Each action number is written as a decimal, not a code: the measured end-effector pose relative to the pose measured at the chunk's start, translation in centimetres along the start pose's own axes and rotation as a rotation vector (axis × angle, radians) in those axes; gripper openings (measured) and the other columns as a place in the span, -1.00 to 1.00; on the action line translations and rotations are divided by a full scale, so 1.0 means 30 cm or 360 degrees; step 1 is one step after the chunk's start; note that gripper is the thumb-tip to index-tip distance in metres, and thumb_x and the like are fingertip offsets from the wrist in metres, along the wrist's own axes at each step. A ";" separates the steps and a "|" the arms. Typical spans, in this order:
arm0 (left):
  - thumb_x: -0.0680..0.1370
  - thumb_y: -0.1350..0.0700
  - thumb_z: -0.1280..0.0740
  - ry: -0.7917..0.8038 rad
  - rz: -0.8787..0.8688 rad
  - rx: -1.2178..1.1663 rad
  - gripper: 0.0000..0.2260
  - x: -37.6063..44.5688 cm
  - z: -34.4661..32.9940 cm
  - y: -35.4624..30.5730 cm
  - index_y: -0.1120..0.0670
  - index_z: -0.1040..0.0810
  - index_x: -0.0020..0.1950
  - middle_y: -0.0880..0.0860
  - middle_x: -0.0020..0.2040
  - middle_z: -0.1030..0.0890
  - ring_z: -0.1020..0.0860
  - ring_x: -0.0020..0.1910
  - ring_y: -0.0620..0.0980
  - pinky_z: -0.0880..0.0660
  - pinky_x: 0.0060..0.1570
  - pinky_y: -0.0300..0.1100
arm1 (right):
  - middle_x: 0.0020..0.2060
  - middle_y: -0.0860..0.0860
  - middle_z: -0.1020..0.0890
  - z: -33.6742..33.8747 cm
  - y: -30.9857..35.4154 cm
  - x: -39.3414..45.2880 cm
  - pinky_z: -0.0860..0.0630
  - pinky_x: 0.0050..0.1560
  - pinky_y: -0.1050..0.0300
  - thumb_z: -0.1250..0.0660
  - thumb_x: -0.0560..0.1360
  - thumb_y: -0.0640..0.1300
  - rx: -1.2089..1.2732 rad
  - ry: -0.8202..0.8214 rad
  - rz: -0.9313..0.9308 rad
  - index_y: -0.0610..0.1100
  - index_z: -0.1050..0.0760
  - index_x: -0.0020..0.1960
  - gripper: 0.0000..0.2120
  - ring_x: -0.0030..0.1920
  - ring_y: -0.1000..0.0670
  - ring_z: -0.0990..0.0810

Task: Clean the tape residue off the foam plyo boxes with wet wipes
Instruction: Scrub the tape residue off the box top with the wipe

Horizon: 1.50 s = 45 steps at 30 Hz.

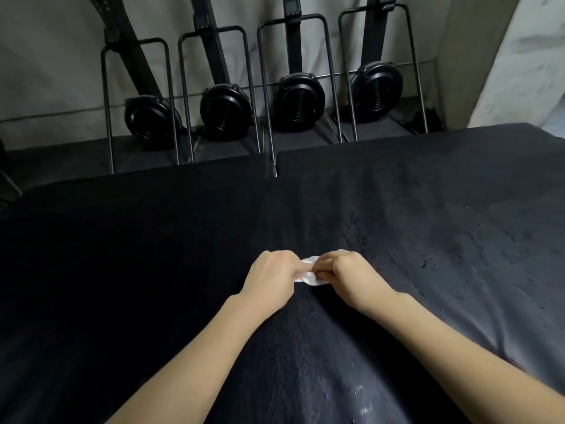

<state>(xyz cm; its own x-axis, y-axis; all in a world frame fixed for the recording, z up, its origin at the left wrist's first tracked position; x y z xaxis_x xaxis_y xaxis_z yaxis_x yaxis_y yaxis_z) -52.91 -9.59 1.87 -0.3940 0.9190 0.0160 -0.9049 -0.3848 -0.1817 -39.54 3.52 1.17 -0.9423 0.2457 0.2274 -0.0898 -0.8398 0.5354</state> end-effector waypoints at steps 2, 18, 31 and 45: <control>0.47 0.34 -0.18 0.0061 -0.0093 0.0121 -0.55 -0.077 0.001 -0.040 -0.13 -0.62 0.14 -0.08 -0.03 -0.56 -0.49 -0.10 0.07 -0.49 -0.02 -0.03 | -0.15 0.52 -0.55 0.004 0.012 -0.076 -0.39 -0.01 0.47 -0.39 0.53 -0.20 0.0071 0.0114 -0.0019 -0.18 -0.67 -0.14 -0.89 -0.05 0.43 -0.50; 0.50 0.31 -0.20 0.0018 0.0110 0.0203 -0.73 -0.141 0.055 -0.145 0.00 -0.59 -0.01 -0.05 -0.15 -0.41 -0.43 -0.13 0.03 -0.25 -0.13 -0.14 | -0.15 0.11 -0.69 -0.132 -0.045 -0.061 -0.59 -0.21 0.04 -0.34 0.46 -0.26 -0.0126 -0.0004 -0.0221 -0.05 -0.64 -0.18 -0.84 -0.19 0.05 -0.63; 0.44 0.29 -0.19 0.0072 -0.0313 0.0170 -0.68 -0.600 -0.007 -0.299 -0.06 -0.55 0.03 -0.07 -0.17 -0.36 -0.44 -0.08 0.03 -0.21 -0.10 -0.12 | -0.21 0.20 -0.58 -0.134 0.156 -0.521 -0.41 -0.08 0.25 -0.31 0.55 -0.14 -0.0163 0.0150 0.0135 0.08 -0.41 -0.25 -0.77 -0.22 0.14 -0.42; 0.46 0.31 -0.24 0.0028 -0.0025 0.0354 -0.70 -0.429 0.023 -0.250 -0.03 -0.59 0.02 -0.04 -0.16 -0.34 -0.41 -0.10 0.02 -0.32 -0.09 -0.11 | -0.24 0.08 -0.69 -0.154 0.131 -0.329 -0.55 -0.24 0.11 -0.41 0.43 -0.26 -0.0121 -0.0067 -0.0200 0.06 -0.48 -0.31 -0.73 -0.30 0.08 -0.59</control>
<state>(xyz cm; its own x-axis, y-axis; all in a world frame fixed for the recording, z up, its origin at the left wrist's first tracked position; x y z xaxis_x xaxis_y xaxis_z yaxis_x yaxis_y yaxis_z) -41.16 -18.60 3.70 -0.3787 0.9255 -0.0002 -0.9248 -0.3784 0.0398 -32.10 -4.44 -2.73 -0.9079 0.3701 0.1971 -0.2320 -0.8350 0.4990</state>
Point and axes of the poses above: each hand's wrist, its own x-axis towards the middle knuckle, its own z-axis out of the back of the hand, y = z × x, the point moved 1 cm from there along x, towards the middle knuckle
